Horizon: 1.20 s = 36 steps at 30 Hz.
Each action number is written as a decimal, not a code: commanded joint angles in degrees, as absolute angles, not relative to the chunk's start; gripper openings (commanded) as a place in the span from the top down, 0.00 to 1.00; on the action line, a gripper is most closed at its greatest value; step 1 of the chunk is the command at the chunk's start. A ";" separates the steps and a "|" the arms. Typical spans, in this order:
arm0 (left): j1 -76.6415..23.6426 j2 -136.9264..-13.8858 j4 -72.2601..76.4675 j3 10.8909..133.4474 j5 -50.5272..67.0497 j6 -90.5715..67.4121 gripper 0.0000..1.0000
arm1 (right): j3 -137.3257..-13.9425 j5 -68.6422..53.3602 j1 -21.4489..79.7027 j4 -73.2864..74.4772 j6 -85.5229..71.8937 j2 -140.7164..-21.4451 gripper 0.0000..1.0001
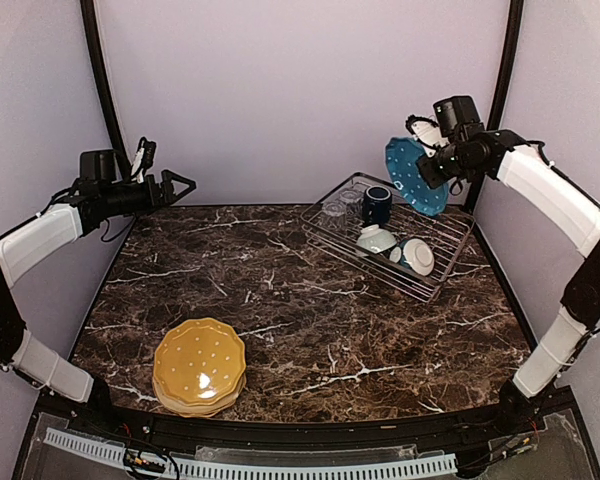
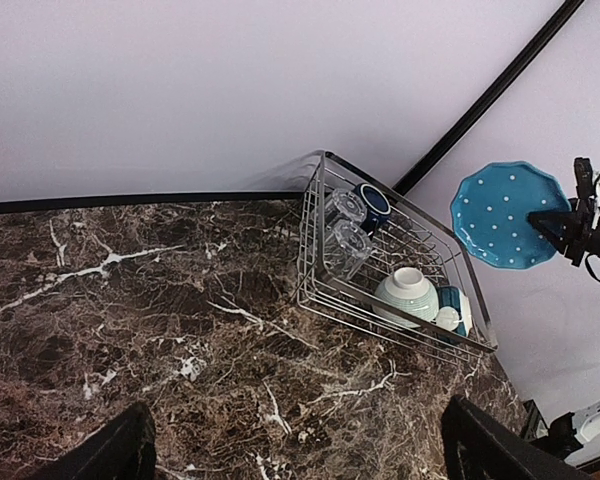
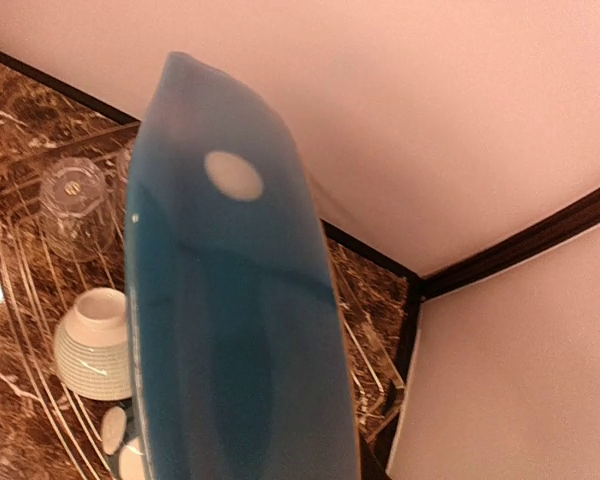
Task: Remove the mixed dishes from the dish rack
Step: Grab the plate from the dish rack, then place the plate with another plate.
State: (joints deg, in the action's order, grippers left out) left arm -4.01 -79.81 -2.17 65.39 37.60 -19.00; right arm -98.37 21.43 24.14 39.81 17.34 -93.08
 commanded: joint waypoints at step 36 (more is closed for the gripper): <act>-3.73 -80.03 -0.92 64.18 38.90 -21.20 0.01 | -115.03 -47.89 54.75 23.71 -22.94 -127.18 1.00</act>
State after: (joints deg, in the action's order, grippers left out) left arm -4.01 -80.16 -1.96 65.30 37.78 -20.34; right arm -110.19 -46.50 53.25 26.74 -24.01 -125.78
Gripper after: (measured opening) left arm 0.989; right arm 0.201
